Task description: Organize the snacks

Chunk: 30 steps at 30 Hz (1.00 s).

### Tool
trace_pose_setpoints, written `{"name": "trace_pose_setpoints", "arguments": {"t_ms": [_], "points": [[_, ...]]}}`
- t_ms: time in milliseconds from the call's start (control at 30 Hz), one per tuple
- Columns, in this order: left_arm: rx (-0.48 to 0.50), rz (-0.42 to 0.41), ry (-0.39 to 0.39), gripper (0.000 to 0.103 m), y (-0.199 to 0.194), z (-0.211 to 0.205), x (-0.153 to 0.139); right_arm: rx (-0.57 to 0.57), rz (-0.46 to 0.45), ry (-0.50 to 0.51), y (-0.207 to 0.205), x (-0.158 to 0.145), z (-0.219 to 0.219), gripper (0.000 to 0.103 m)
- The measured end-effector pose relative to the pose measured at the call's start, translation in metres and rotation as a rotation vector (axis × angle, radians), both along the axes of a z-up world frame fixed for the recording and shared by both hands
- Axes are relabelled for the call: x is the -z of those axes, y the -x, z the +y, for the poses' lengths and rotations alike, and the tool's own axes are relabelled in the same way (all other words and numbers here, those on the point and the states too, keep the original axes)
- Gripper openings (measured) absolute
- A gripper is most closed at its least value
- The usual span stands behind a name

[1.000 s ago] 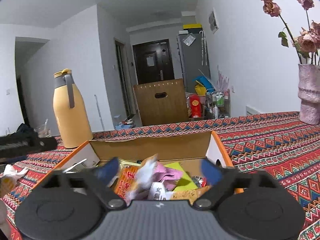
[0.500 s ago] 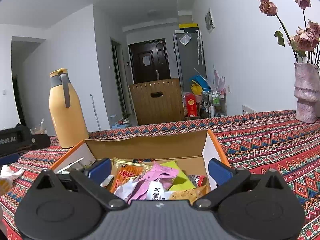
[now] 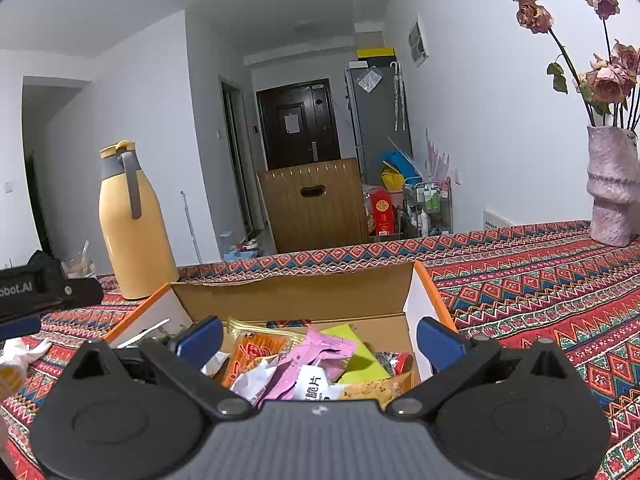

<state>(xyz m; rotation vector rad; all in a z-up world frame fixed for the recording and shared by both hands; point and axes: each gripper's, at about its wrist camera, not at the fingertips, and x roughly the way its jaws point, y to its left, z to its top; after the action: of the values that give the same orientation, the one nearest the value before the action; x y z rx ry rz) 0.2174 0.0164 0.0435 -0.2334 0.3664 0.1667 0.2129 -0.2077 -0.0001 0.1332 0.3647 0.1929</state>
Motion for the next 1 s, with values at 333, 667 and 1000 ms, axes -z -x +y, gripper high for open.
{"name": "trace_pose_setpoints", "arguments": {"t_ms": [333, 667, 1000], "points": [[-0.012, -0.038, -0.042, 0.103, 0.029, -0.005, -0.032, -0.012, -0.034, 0.004, 0.014, -0.018, 0.001, 0.103], [0.017, 0.06, -0.091, 0.103, 0.062, 0.006, -0.016, -0.06, 0.01, 0.027, 0.054, -0.022, -0.017, 0.103], [0.05, 0.158, -0.11, 0.103, 0.084, 0.019, 0.028, -0.091, 0.153, 0.037, 0.084, 0.007, -0.028, 0.103]]}}
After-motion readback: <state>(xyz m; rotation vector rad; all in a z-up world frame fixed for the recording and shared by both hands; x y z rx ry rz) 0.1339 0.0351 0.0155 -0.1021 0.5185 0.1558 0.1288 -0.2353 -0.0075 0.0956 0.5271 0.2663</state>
